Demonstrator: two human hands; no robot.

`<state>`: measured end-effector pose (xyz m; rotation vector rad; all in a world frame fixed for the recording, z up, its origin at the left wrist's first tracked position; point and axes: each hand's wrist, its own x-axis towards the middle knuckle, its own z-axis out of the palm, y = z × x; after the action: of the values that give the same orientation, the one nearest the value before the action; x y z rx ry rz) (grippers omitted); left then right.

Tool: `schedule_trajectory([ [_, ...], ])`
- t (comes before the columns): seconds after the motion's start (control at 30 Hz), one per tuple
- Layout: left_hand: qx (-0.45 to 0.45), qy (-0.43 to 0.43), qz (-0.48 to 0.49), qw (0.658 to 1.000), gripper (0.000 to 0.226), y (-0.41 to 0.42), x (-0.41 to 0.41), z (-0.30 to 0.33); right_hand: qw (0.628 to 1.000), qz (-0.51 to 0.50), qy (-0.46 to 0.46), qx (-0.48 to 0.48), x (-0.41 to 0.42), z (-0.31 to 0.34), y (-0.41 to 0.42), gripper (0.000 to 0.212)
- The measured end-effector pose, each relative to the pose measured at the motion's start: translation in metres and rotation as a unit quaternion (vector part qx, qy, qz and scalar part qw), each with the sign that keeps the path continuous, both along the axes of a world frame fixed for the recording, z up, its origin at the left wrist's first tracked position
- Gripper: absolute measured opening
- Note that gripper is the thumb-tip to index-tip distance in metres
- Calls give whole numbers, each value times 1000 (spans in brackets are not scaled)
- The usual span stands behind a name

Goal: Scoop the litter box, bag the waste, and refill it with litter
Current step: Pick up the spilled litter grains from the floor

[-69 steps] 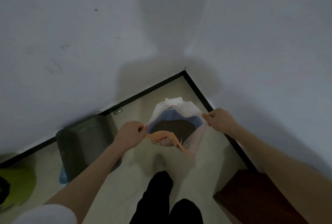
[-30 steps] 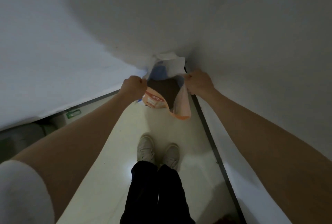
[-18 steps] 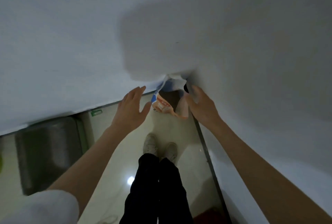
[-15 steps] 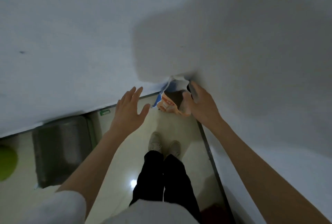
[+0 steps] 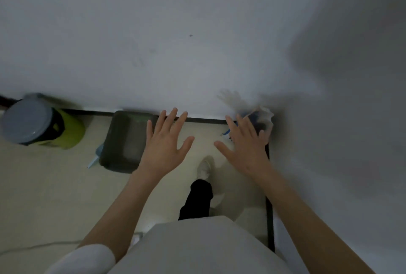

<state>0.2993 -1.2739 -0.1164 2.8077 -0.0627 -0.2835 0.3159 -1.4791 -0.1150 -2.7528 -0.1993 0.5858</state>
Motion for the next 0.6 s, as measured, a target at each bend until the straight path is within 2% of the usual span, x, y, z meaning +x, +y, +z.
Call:
schedule_trajectory([
  [0.13, 28, 7, 52, 998, 77, 50, -78, 14, 997, 71, -13, -26, -41, 21, 37, 83],
  [0.37, 25, -23, 211, 977, 68, 147, -165, 40, 986, 167, -24, -7, -62, 52, 131, 73],
  [0.6, 5, -11, 264, 964, 62, 249, -226, 38, 977, 214, -14, -20, -99, 45, 248, 72],
])
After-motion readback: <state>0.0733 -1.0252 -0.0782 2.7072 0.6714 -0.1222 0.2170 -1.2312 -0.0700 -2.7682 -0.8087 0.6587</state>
